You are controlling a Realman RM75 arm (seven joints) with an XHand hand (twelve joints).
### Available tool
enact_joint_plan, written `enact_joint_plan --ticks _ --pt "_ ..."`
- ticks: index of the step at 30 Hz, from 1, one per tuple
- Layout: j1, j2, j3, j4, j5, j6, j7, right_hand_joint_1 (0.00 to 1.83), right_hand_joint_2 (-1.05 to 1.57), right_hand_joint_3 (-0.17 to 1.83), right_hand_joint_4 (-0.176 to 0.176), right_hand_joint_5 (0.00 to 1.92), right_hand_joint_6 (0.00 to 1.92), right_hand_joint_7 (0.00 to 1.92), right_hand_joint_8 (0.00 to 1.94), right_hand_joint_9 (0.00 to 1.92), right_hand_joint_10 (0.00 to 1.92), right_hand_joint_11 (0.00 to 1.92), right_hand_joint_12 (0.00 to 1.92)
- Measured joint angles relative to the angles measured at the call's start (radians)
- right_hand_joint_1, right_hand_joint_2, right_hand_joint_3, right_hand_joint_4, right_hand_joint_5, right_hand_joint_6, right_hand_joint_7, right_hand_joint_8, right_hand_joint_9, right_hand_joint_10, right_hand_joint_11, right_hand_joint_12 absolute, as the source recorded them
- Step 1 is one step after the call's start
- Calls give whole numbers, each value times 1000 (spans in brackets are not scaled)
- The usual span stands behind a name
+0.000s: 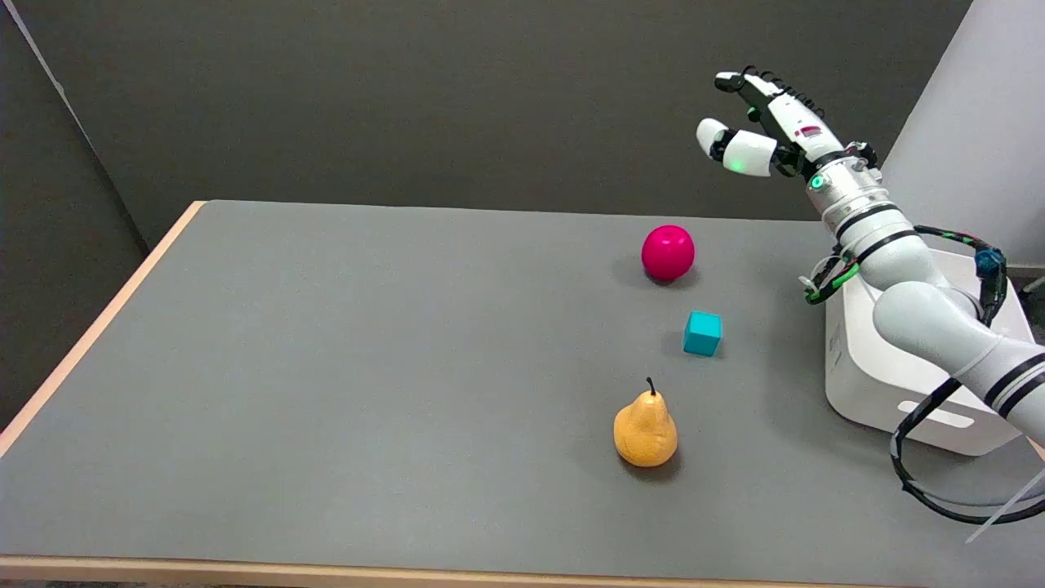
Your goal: Pick up the cube.
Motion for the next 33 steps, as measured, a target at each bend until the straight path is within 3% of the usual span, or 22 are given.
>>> enact_joint_plan --ticks 11,16,17,26,33 --pt "8 -8 -13 -6 -33 8 0 307 681 1010 50 147 416 128 249 45 547 26 1109" --pt "-12 2 4 18 -42 9 -2 416 690 913 63 195 414 186 269 117 558 43 1155" --pt "-19 5 10 24 -43 9 -3 416 661 977 66 193 446 197 288 124 582 57 1131" --pt "-177 41 163 125 -52 -8 -59 488 645 1016 102 258 549 304 374 227 633 121 1146" --pt "-367 49 321 210 -113 -14 -105 522 665 937 117 303 599 342 361 257 642 124 1203"
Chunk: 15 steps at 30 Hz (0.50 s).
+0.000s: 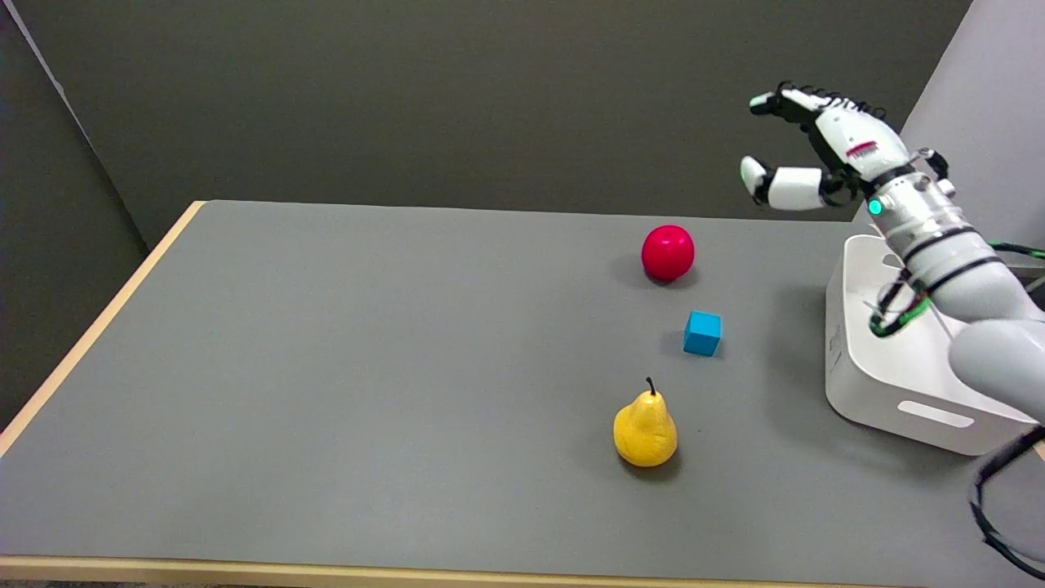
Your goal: Pick up the cube.
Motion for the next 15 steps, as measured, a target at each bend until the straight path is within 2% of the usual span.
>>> enact_joint_plan --ticks 8,12,15 --pt "-203 -12 127 99 -160 17 8 530 665 932 122 341 698 356 376 266 649 123 1204" --pt "-279 -18 158 145 -215 21 17 489 640 1007 120 348 713 335 433 261 661 133 1151" --pt "-318 -22 163 170 -244 22 21 540 665 927 111 344 694 356 373 260 652 91 1181"
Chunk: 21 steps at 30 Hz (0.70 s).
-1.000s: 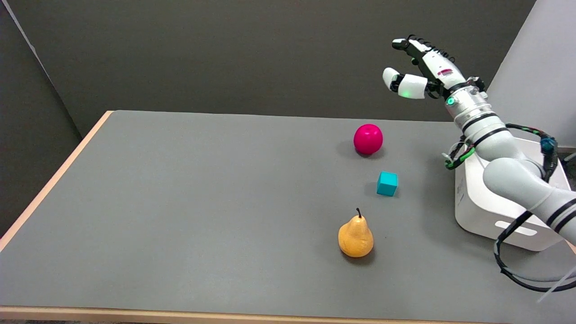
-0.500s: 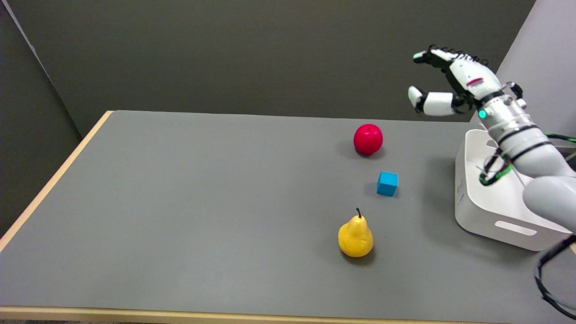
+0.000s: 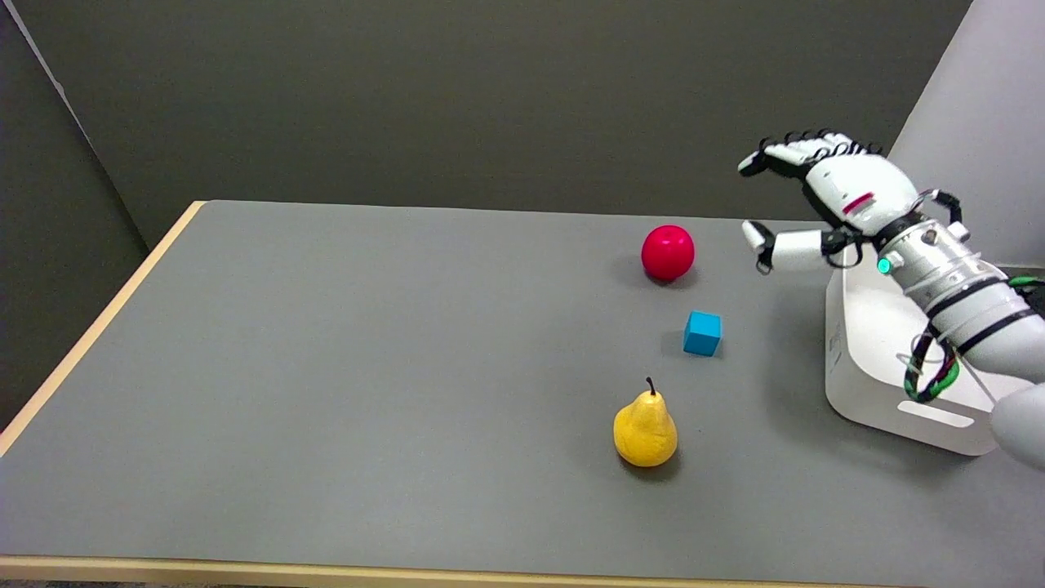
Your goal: Pick up the cube.
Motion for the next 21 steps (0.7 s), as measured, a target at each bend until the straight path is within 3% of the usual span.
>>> enact_joint_plan --ticks 10,21 --pt "-54 -15 -34 36 -48 -40 -56 484 633 1010 89 294 622 283 373 202 616 58 1075" --pt "-22 -26 -119 -5 -45 -91 -154 484 581 939 55 233 474 230 294 151 584 6 1129"
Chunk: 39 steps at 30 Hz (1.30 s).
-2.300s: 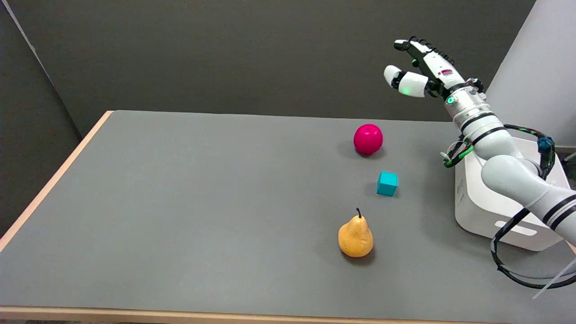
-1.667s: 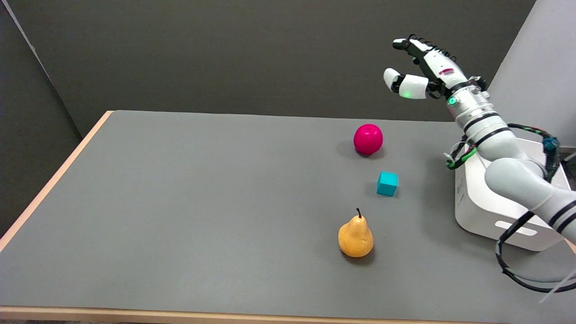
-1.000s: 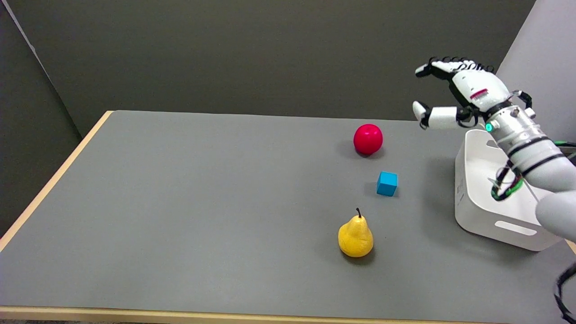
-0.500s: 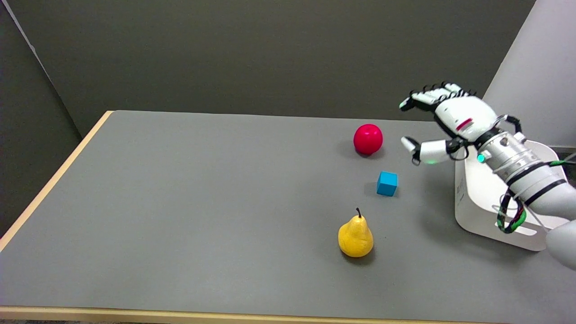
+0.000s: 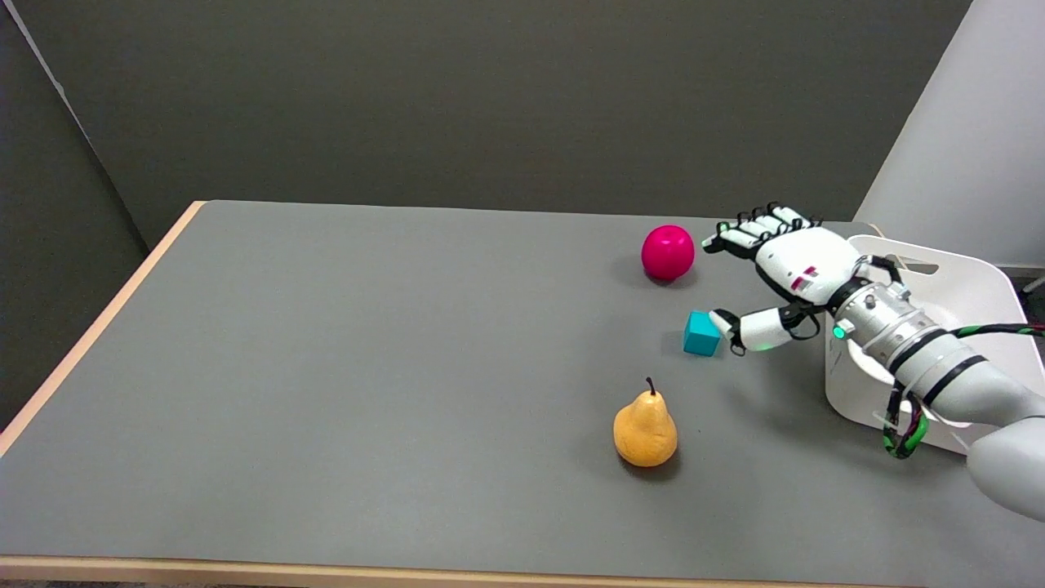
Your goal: Pick up the cube.
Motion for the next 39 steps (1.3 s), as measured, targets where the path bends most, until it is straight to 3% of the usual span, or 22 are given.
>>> enact_joint_plan --ticks 9,26,39 --pt "56 -2 -57 -63 4 -34 -45 444 555 906 12 107 319 197 272 141 574 0 1114" --pt "129 -21 -132 -166 6 -55 -77 453 546 921 1 115 337 210 283 144 594 6 1125" --pt "202 -32 -216 -221 7 -39 -79 506 599 914 -7 226 436 334 367 218 650 22 1125"
